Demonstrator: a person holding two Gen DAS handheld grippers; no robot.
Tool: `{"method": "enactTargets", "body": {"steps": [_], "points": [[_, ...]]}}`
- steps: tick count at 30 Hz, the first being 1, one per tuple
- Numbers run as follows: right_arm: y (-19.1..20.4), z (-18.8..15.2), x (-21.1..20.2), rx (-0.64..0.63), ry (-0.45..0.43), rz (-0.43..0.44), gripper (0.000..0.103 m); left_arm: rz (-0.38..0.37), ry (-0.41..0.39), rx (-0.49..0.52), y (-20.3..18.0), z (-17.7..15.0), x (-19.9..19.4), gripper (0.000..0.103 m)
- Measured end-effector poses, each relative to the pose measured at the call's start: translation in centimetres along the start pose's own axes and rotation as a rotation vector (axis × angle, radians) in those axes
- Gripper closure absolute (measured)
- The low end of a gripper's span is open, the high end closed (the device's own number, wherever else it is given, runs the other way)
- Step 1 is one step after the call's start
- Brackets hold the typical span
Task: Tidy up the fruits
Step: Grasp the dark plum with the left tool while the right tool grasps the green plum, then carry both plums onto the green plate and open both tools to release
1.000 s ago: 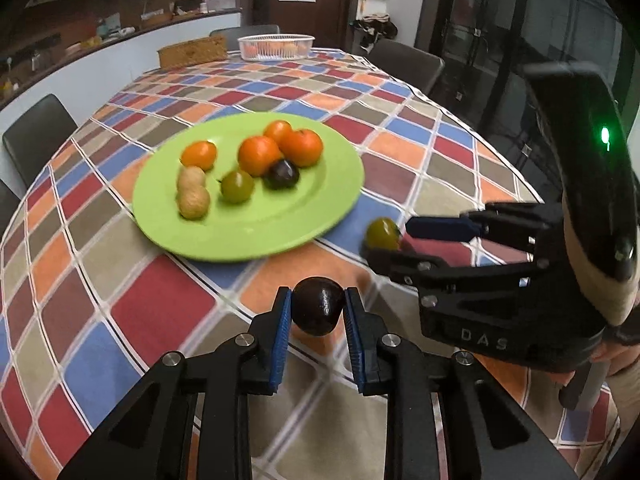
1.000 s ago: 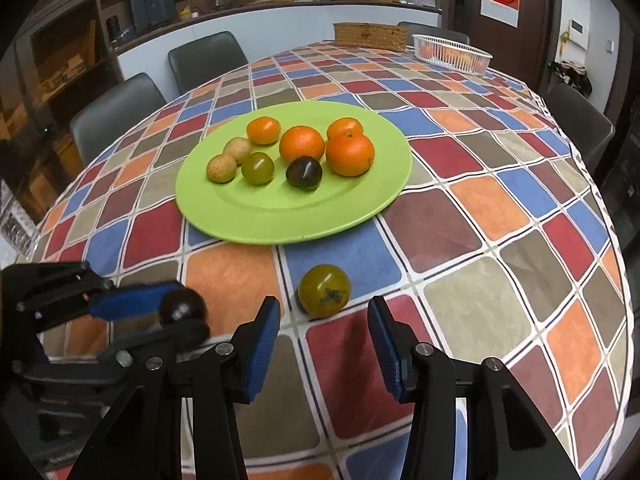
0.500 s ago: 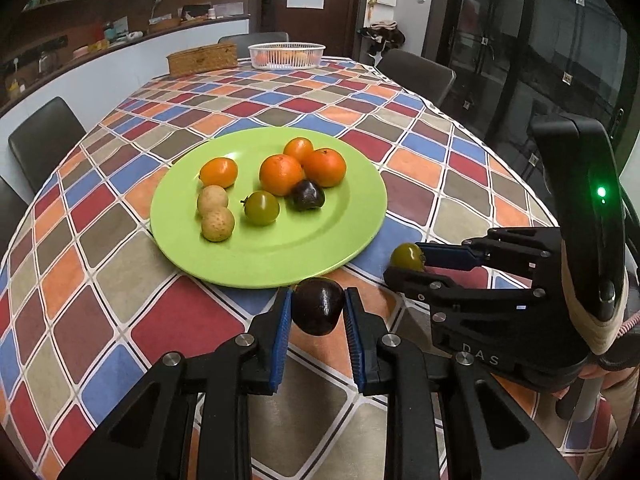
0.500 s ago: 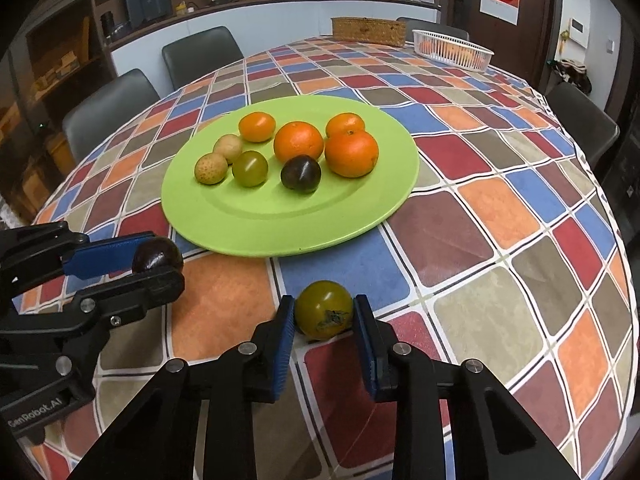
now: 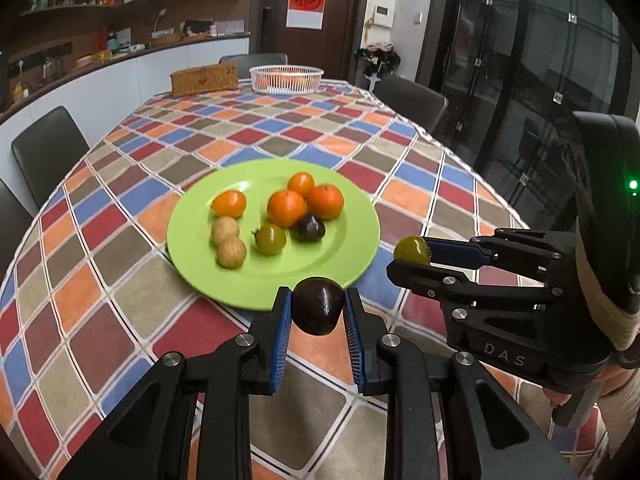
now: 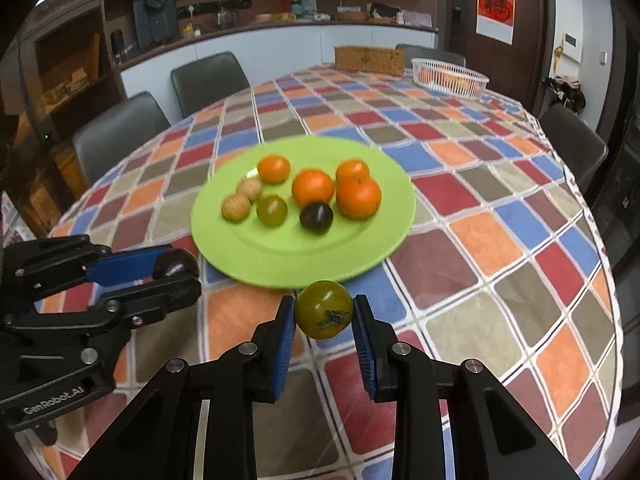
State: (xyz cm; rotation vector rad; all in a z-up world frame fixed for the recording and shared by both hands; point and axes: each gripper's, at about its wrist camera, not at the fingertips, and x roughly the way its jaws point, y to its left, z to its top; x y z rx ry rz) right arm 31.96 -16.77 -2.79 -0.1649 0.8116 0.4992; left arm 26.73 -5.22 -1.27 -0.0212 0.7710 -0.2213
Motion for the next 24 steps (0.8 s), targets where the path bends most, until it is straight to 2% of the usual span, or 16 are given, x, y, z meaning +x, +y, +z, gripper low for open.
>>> {"method": "enactTargets", "body": {"steps": [11, 18, 24], "points": [[1.6, 3.5, -1.0, 0.022, -0.082, 0.008, 0.073, 0.008, -0.062, 0.035, 2.3, 3.1, -0.8, 0.077], [1.5, 5.5, 0.4, 0.046, -0.086, 0.012, 0.073, 0.003, -0.082, 0.064, 3.9, 5.3, 0.3, 0.077], [0.7, 6.5, 2.3, 0.072, -0.062, -0.002, 0.073, -0.012, -0.053, 0.052, 5.3, 6.8, 3.0, 0.077]]}}
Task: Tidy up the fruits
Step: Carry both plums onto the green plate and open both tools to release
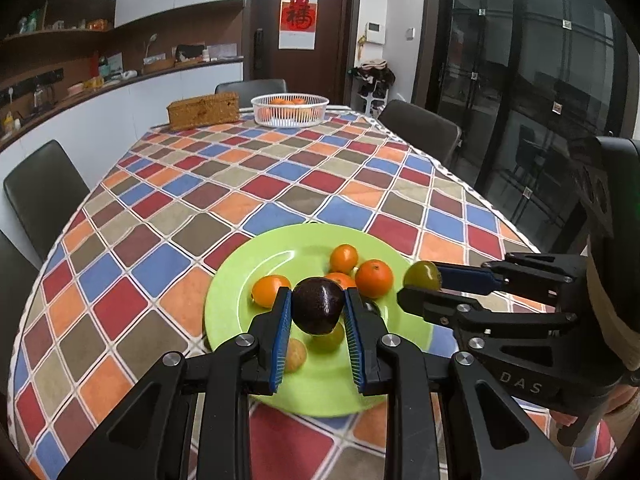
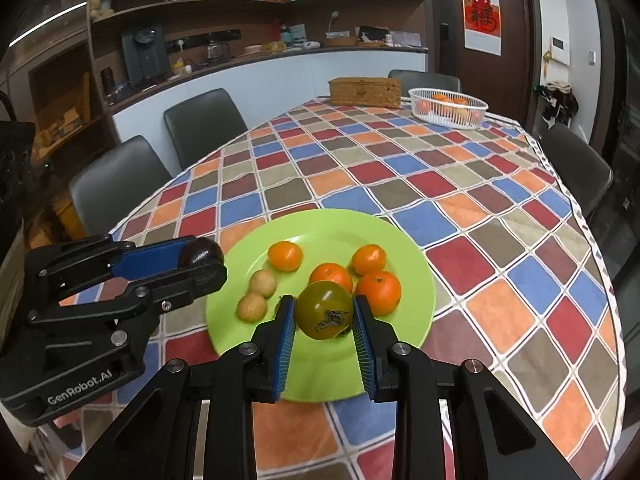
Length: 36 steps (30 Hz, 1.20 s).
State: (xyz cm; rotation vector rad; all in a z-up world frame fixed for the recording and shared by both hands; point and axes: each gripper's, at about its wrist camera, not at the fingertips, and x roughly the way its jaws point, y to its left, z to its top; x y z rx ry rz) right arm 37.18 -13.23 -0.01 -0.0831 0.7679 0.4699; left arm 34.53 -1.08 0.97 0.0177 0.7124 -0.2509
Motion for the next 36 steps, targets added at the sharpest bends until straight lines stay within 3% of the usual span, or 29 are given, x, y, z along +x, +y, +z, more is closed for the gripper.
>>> {"method": "enactTargets", "body": {"steps": [17, 27, 36], "points": [[-2.8, -0.8, 4.7, 0.059, 0.095, -0.034, 0.073, -0.002, 0.112, -0.003, 1.3, -0.1, 6.6, 0.076], [-3.1, -1.0, 4.2, 0.076, 0.091, -0.033, 0.069, 0.039, 0.087, 0.01, 0.9, 0.0, 4.7, 0.069], [-2.1, -0.9, 0.1, 0.083, 0.018, -0.057, 0.069, 0.081, 0.027, 0.009, -0.2, 0.0, -0.3, 0.064]]}}
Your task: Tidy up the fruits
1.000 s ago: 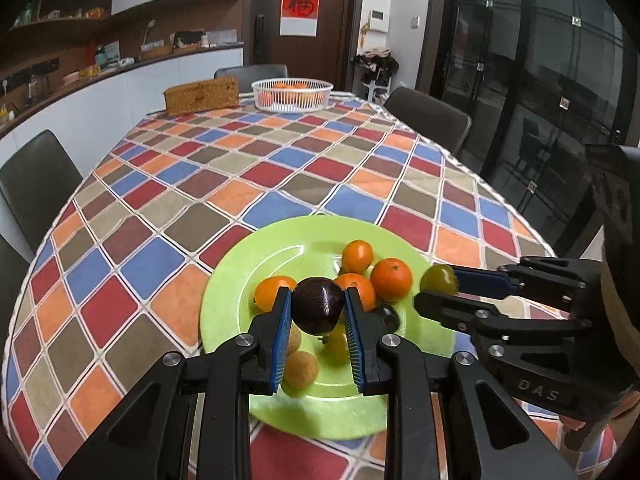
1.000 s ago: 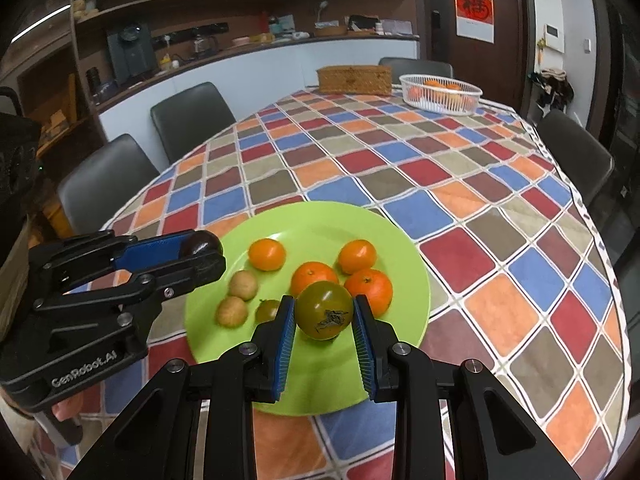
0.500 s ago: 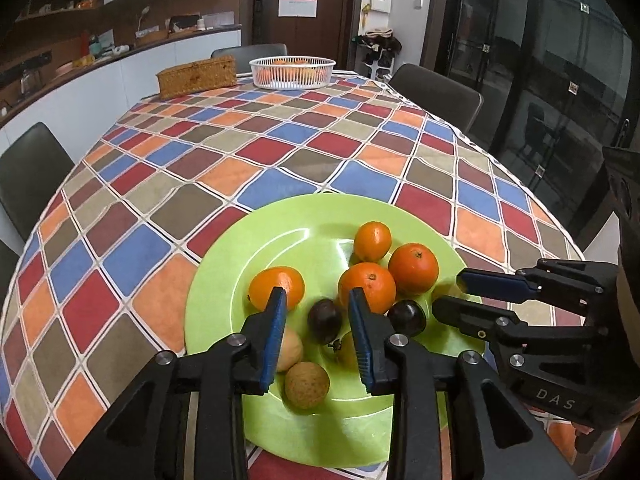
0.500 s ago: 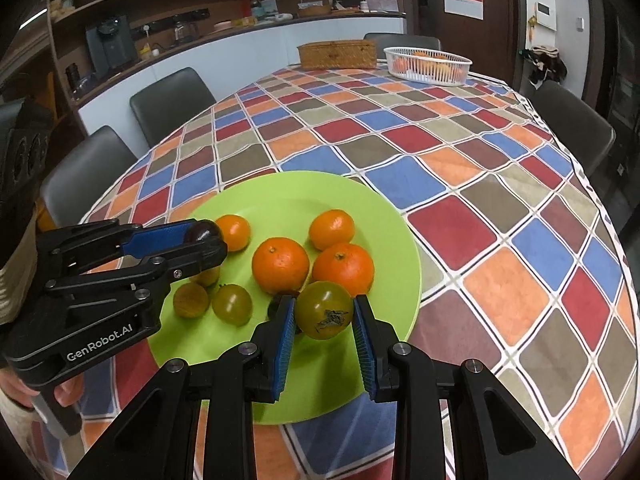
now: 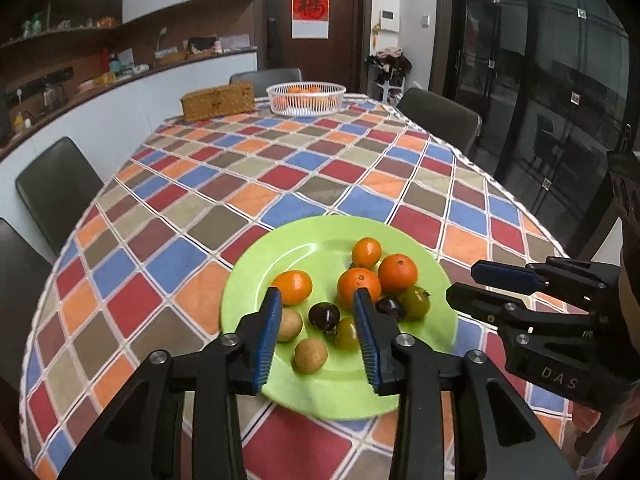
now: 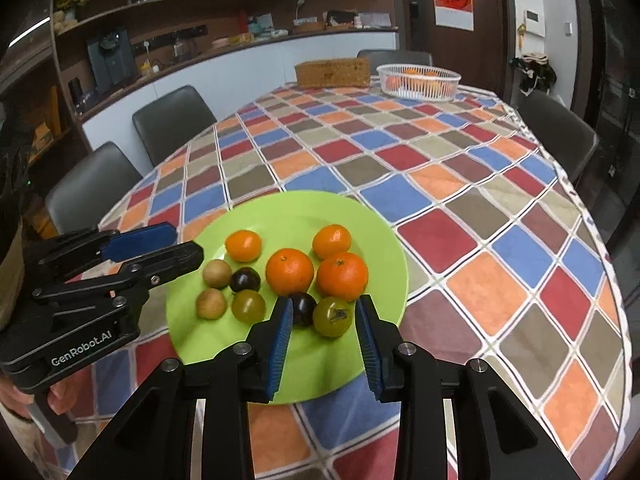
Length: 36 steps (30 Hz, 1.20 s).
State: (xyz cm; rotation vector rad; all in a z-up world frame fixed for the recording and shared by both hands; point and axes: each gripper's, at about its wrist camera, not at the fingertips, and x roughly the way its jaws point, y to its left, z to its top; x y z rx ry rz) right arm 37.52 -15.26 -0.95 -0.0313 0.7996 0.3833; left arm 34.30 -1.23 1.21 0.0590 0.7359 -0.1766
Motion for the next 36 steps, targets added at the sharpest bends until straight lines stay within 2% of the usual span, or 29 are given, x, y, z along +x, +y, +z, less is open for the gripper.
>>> {"method": "enactTargets", "body": {"steps": [6, 10, 14, 18, 22, 27, 36], "points": [[1.2, -0.5, -4.0, -0.023, -0.051, -0.018, 0.069, 0.012, -0.05, 0.003, -0.9, -0.9, -4.8, 0.061], [2.0, -1.4, -6.9, -0.029, -0.088, -0.036, 0.069, 0.032, -0.084, 0.0, -1.5, -1.8, -7.8, 0.05], [3.1, -2.7, -9.9, -0.056, -0.128, -0.084, 0.06, 0.045, -0.105, -0.008, -2.0, -3.0, -10.0, 0.043], [3.9, -4.1, -12.2, -0.06, -0.154, -0.097, 0.052, 0.054, -0.124, -0.003, -2.8, -4.4, -12.3, 0.037], [4.6, -5.8, -14.2, -0.059, -0.162, -0.103, 0.049, 0.061, -0.139, 0.003, -3.5, -5.9, -14.2, 0.031], [5.3, -7.9, -16.1, -0.047, -0.167, -0.115, 0.043, 0.075, -0.164, 0.011, -4.4, -7.8, -16.5, 0.03], [6.2, -10.8, -18.8, -0.027, -0.189, -0.125, 0.043, 0.087, -0.208, 0.016, -5.2, -9.8, -19.4, 0.028]]}}
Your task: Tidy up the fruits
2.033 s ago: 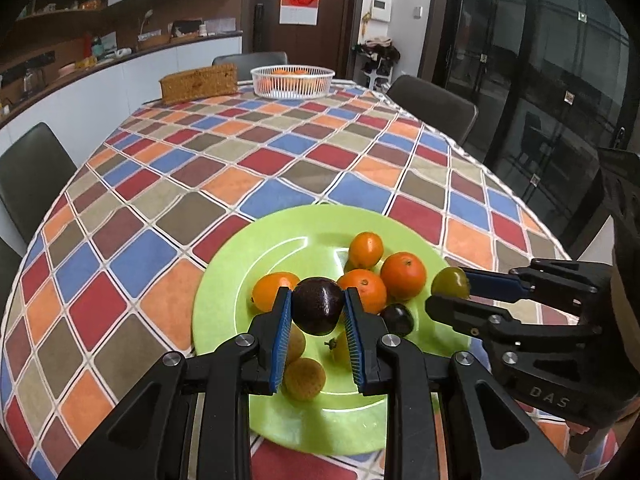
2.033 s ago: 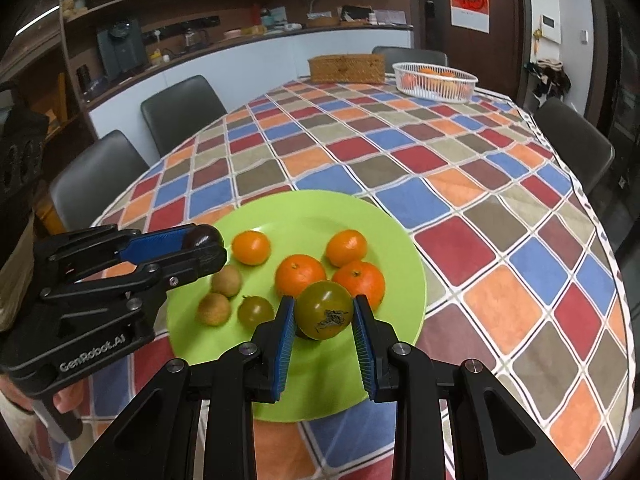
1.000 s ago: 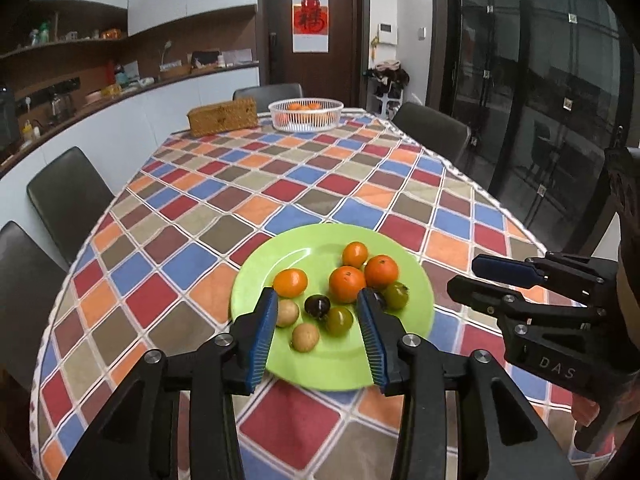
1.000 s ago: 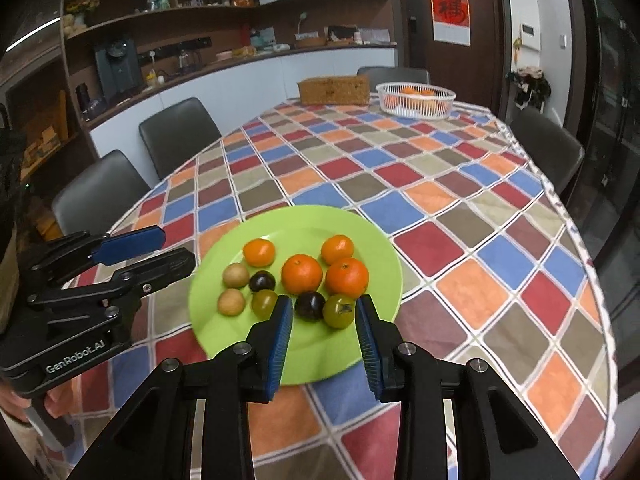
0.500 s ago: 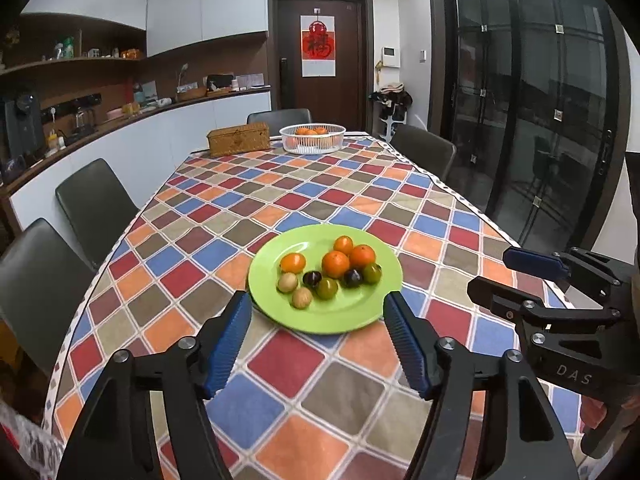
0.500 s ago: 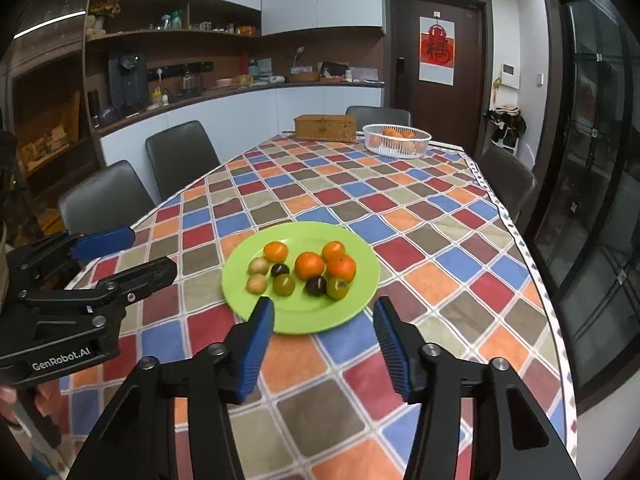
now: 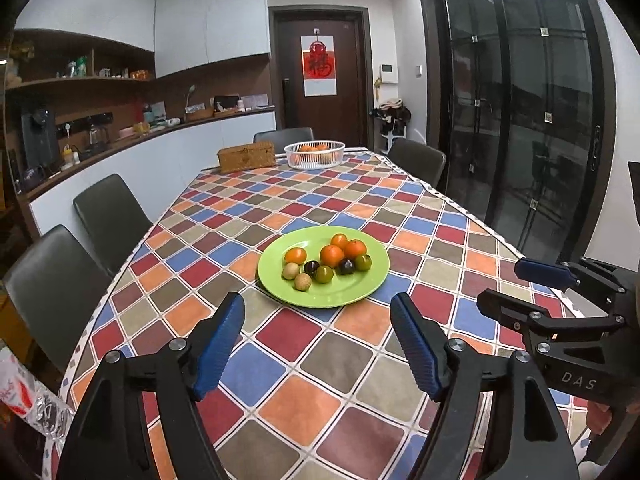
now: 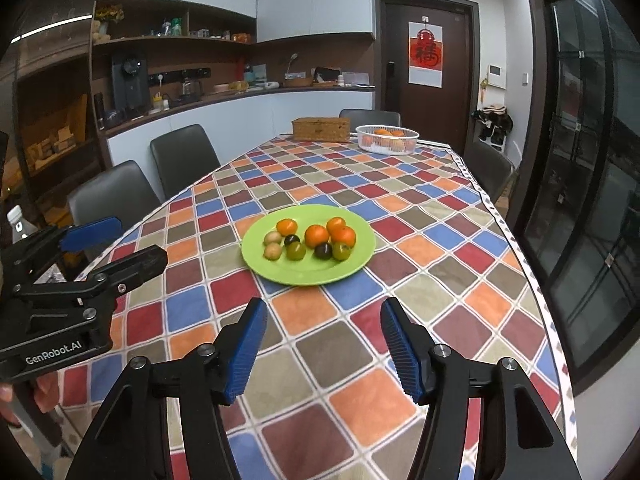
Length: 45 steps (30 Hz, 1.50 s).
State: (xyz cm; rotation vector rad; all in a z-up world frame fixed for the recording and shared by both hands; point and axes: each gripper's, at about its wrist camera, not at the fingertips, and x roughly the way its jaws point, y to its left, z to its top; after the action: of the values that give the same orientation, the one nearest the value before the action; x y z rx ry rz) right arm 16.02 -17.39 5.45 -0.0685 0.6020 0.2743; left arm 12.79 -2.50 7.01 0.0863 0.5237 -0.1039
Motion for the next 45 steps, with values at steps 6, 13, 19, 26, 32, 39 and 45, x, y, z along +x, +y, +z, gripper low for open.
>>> {"method": "enactTargets", "body": {"steps": [6, 13, 19, 26, 32, 39, 45], "points": [[0.6, -0.6, -1.7, -0.012, -0.024, -0.019, 0.043, 0.0, -0.015, -0.023, 0.3, -0.4, -1.4, 0.028], [0.9, -0.9, -2.8, 0.002, -0.039, -0.01, 0.043, 0.012, -0.037, -0.019, 0.3, -0.5, -2.6, 0.028], [1.1, -1.2, -3.3, 0.011, -0.04, -0.011, 0.043, 0.016, -0.04, -0.018, 0.3, -0.5, -3.0, 0.028], [1.2, -1.3, -3.9, 0.006, -0.048, -0.022, 0.043, 0.026, -0.047, -0.02, 0.4, -0.6, -4.0, 0.028], [1.3, -1.3, -4.4, 0.011, -0.051, -0.024, 0.043, 0.027, -0.06, -0.017, 0.4, -0.5, -4.7, 0.019], [1.3, -1.3, -4.8, 0.013, -0.056, -0.028, 0.043, 0.046, -0.068, -0.018, 0.3, -0.5, -5.1, 0.009], [1.3, -1.3, -5.1, 0.015, -0.057, -0.026, 0.043, 0.052, -0.079, -0.016, 0.2, -0.7, -5.3, 0.009]]}}
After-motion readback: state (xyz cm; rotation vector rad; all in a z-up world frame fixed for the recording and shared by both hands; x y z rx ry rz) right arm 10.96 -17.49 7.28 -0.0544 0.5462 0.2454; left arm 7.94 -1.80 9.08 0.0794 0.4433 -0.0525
